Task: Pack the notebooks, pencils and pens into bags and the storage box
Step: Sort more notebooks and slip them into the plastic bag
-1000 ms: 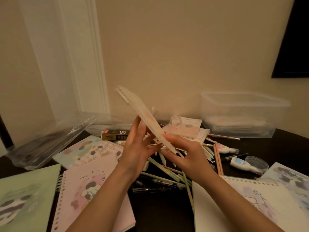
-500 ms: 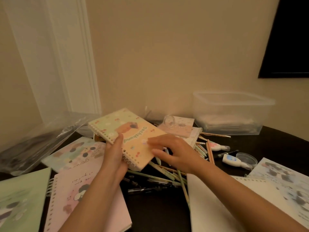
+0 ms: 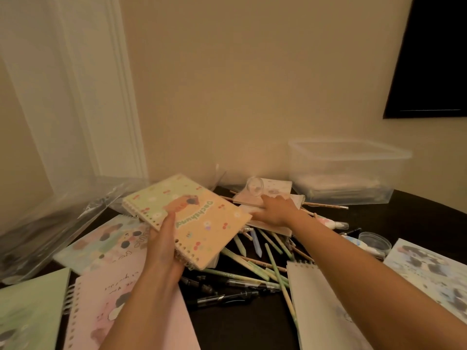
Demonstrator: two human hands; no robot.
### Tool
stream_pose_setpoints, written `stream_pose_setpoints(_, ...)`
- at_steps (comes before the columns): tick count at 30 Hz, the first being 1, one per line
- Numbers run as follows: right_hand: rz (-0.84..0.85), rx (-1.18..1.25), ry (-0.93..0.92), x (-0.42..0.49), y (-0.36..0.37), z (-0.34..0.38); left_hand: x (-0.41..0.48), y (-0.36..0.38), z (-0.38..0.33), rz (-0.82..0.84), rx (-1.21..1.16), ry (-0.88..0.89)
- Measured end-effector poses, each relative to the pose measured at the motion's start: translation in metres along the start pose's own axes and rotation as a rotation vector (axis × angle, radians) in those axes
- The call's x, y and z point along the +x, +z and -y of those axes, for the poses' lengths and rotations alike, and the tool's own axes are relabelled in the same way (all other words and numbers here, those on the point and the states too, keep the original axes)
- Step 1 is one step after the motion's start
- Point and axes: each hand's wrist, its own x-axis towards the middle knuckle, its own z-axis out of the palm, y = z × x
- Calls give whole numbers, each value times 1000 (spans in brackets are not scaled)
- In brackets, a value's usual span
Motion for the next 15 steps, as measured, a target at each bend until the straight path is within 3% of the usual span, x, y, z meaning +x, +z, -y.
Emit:
stream_pose_setpoints(10, -140, -334, -114, -32, -5, -8, -2, 2, 1, 0, 29, -3)
stream_pose_setpoints(15, -148, -132, -170, -43, -2, -12, -5, 3, 2, 11, 41, 15)
